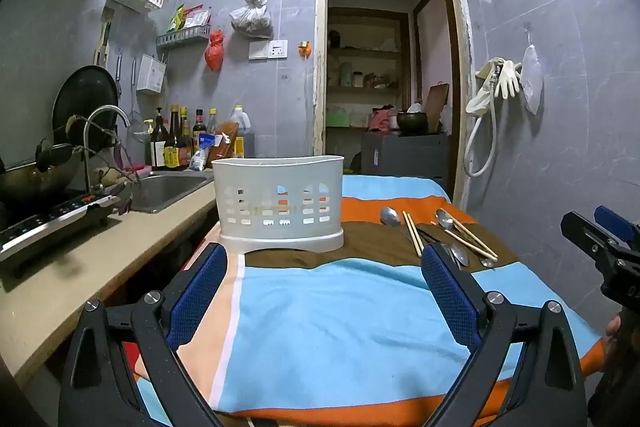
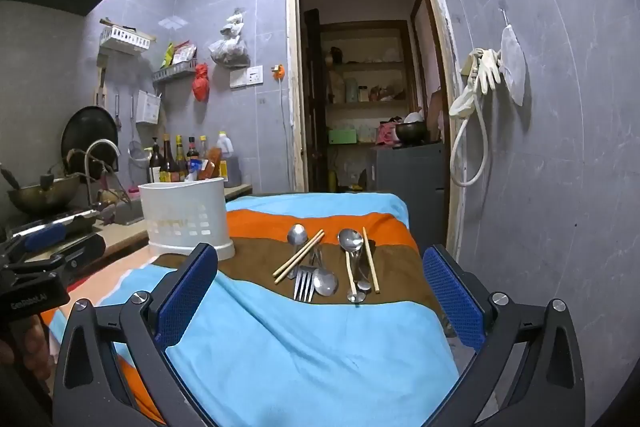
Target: Organize utensils
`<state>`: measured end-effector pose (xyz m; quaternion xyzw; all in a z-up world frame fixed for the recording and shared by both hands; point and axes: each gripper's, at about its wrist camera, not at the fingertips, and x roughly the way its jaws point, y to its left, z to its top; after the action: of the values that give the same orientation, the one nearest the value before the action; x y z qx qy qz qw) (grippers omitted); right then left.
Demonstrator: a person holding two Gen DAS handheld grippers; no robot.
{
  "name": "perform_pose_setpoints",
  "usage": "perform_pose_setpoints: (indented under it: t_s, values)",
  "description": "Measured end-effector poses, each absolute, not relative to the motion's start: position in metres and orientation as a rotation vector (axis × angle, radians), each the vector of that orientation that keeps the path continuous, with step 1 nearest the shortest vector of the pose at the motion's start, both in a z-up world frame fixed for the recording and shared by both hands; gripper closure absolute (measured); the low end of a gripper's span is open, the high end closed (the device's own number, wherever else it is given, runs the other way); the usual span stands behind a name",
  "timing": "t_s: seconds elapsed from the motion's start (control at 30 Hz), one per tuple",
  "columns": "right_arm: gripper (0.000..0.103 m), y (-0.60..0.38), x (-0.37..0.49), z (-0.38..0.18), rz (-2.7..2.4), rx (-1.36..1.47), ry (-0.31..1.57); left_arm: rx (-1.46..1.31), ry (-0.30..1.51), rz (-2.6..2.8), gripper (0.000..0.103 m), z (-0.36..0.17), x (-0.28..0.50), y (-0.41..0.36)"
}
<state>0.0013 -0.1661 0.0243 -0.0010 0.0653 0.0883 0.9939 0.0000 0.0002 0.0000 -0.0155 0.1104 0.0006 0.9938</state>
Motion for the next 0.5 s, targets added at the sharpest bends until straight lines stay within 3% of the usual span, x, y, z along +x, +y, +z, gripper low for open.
perform_pose_setpoints:
  t_s: [0.5]
  values:
    - [0.000, -0.1662, 0.0017, 0.0246, 0.176, -0.005, 0.142, -0.020, 0.224, -0.001, 0.008, -0.0020, -0.0004, 0.0019]
